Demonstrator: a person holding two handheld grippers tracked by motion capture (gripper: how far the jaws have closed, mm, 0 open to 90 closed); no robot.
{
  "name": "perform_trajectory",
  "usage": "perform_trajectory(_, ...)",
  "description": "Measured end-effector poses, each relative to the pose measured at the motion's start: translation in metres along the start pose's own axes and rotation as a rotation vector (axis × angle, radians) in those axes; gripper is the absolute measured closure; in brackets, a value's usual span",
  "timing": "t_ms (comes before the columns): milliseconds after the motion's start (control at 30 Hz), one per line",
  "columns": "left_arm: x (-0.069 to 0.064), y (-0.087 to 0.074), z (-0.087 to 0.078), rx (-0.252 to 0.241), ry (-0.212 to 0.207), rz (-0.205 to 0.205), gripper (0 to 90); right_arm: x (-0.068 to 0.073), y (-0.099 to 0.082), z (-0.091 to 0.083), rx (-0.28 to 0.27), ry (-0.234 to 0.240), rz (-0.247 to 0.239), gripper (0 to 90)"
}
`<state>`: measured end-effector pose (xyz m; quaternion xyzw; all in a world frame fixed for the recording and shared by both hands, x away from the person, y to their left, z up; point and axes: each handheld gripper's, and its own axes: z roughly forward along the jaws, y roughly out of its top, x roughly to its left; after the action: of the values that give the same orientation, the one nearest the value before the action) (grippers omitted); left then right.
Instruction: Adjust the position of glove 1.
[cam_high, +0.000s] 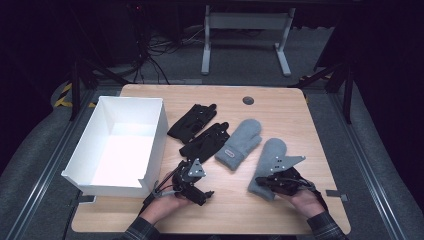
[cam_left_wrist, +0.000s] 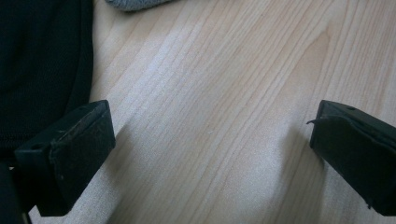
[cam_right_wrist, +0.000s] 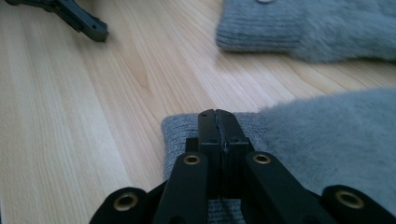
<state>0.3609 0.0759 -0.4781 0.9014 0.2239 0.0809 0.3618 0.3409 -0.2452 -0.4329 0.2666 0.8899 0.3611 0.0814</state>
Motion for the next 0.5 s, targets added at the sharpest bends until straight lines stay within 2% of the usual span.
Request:
perform_trajectory(200,0.000,0.000,0.000,0.000,0.000,0.000,0.4,0.010,0.012,0.013,0.003,0.034,-0.036,90.0)
perform_trajectory(300,0.000,0.000,0.000,-0.001,0.000,0.001,0.5,0.011,0.015,0.012,-0.010,0.038,-0.042,90.0)
perform_trajectory(400,0.000,0.000,0.000,0.000,0.000,0.000,0.4,0.003,0.014,0.005,-0.027,0.015,-0.030,90.0)
perform_trajectory(500,0.000,0.000,0.000,-0.001,0.000,0.001,0.5,-0.011,0.009,-0.005,-0.041,-0.027,-0.005,90.0)
